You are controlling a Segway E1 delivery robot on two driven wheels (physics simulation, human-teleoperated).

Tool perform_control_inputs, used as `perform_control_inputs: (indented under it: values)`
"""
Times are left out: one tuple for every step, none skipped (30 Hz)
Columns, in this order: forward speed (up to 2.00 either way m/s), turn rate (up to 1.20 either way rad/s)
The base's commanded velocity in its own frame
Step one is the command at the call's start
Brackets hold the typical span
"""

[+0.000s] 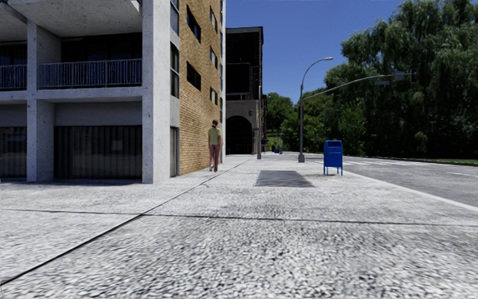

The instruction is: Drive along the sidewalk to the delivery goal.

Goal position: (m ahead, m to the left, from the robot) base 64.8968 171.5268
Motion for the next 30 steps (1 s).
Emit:
perform_control_inputs:
  values:
    - [2.00,0.00]
    - [2.00,0.00]
    - [2.00,0.00]
    - [2.00,0.00]
    - [2.00,0.00]
    - [2.00,0.00]
    - [2.00,0.00]
    - [2.00,0.00]
    - [2.00,0.00]
    - [2.00,0.00]
    - [2.00,0.00]
    - [2.00,0.00]
    - [2.00,0.00]
    - [2.00,0.00]
    - [2.00,0.00]
    - [2.00,0.00]
    - [2.00,0.00]
    - [2.00,0.00]
    - [2.00,0.00]
    - [2.00,0.00]
    - [2.00,0.00]
    - [2.00,0.00]
    - [2.00,0.00]
    - [2.00,0.00]
    - [2.00,0.00]
    - [2.00,0.00]
    - [2.00,0.00]
    - [2.00,0.00]
    - [2.00,0.00]
    - [2.00,0.00]
